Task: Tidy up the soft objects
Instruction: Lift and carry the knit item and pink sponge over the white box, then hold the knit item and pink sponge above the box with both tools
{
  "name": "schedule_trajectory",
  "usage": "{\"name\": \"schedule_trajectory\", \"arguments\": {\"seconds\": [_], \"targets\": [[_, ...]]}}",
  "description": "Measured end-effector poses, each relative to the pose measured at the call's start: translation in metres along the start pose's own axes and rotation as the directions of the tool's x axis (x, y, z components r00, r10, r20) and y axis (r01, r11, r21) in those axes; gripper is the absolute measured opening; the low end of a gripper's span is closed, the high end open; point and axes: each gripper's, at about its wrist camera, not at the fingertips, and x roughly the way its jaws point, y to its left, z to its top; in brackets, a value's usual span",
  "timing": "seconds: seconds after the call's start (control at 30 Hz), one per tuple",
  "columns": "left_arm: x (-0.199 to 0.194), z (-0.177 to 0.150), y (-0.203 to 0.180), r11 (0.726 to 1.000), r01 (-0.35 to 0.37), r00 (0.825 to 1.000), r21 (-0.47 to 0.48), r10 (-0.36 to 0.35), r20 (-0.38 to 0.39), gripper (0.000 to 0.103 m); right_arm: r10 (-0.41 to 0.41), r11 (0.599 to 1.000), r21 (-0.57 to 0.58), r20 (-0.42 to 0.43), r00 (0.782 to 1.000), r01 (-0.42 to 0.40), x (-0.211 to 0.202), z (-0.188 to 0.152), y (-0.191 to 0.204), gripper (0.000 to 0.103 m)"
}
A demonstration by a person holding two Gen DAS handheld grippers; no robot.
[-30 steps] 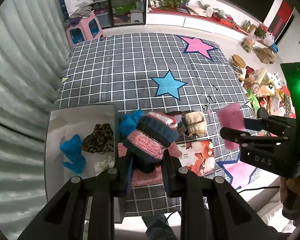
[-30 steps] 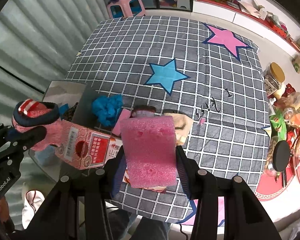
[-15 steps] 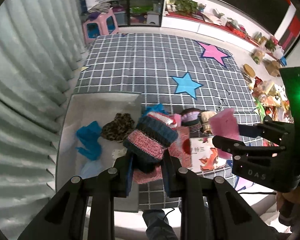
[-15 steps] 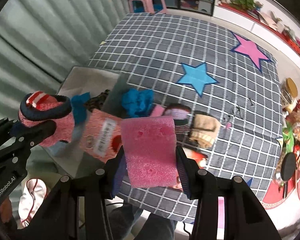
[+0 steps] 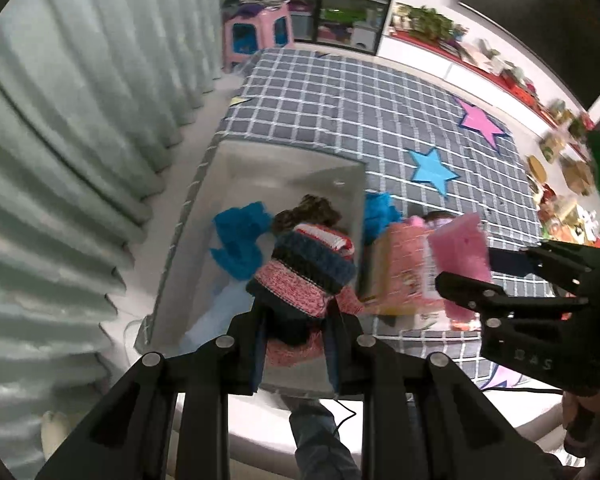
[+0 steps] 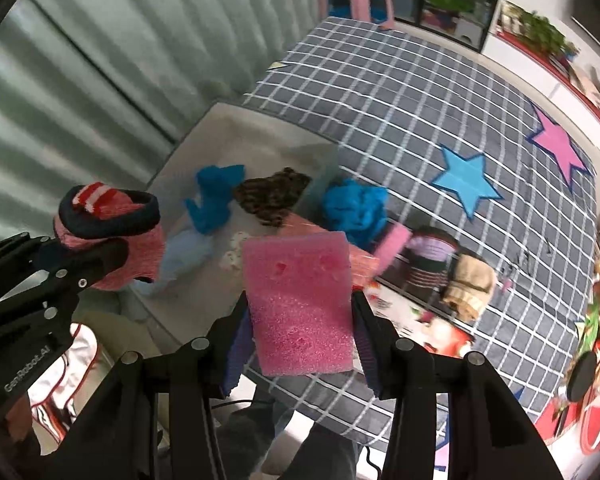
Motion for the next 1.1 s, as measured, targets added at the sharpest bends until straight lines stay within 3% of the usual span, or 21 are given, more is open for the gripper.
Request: {"name": "schedule_trajectory", "arguments": {"seconds": [0.53,1.1], "targets": [[0.03,-0.032,0.061,0.992,-0.061,0.994,-0.108,0.05,-0.097,0.026,0.052,0.99,-0.124,-0.064,0.997,-0.059,0.028,0.011,0.061,0.049],[0.058,-0.036,0.073,0.992,-0.053,0.987,-0.111,0.035,-0.157,0.026,0.063,0.985,-0.152,-0.119,0.991,-0.08,0.052,0.011,0.083,0.049]]}}
